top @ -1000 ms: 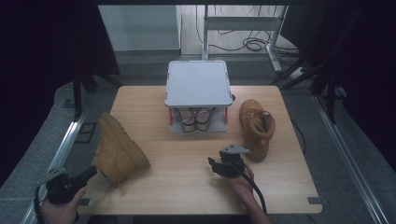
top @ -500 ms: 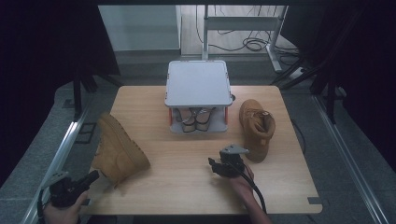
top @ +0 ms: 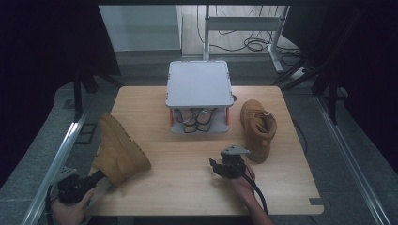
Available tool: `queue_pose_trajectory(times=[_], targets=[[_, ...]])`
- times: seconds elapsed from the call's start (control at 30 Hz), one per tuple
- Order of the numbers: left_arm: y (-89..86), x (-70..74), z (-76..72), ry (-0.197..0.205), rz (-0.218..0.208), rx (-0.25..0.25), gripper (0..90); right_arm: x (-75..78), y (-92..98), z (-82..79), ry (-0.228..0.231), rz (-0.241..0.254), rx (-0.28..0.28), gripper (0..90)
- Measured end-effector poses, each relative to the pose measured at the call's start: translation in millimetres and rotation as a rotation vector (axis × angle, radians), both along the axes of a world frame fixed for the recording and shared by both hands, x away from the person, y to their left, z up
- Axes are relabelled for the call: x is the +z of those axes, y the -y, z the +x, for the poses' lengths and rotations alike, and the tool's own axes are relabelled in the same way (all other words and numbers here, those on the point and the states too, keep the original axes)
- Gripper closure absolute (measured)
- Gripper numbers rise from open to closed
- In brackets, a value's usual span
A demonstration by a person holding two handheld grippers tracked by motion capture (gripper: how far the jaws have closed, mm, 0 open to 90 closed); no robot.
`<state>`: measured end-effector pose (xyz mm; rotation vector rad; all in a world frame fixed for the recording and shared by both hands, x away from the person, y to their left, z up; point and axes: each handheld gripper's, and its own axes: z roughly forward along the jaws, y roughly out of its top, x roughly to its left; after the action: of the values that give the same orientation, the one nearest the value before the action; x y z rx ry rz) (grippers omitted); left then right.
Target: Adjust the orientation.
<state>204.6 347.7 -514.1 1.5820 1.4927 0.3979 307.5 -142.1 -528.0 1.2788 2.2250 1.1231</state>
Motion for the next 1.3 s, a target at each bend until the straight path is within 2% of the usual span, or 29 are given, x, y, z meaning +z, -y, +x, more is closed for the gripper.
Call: queue_pose_trajectory(times=[0.13, 0.27, 0.53, 0.73, 1.03, 1.3], targets=[[0.8, -1.1, -0.7, 0.005, -0.001, 0.005, 88.2, -0.8, -0.4, 0.3, -0.005, -0.004, 0.001, 43.9], [3.8, -3.4, -0.7, -0.003, -0.002, -0.005, 88.0, -1.5, -0.3, 1.0, -0.018, 0.013, 0.006, 43.6], [7.3, 1.5, 2.5, -0.005, 0.008, -0.015, 88.6, -1.8, -0.1, 1.3, -0.019, 0.006, 0.002, 43.6], [9.3, 5.6, 5.1, 0.009, -0.004, -0.023, 88.9, -2.9, -0.7, 1.7, -0.019, -0.002, 0.005, 43.2], [11.1, 10.9, 7.6, 0.015, 0.001, -0.032, 89.1, -3.2, -1.1, 1.6, -0.021, -0.005, 0.005, 43.1], [16.2, 22.2, 14.6, 0.047, -0.005, -0.055, 89.5, -3.5, -1.3, 1.6, -0.019, -0.005, 0.002, 43.1]])
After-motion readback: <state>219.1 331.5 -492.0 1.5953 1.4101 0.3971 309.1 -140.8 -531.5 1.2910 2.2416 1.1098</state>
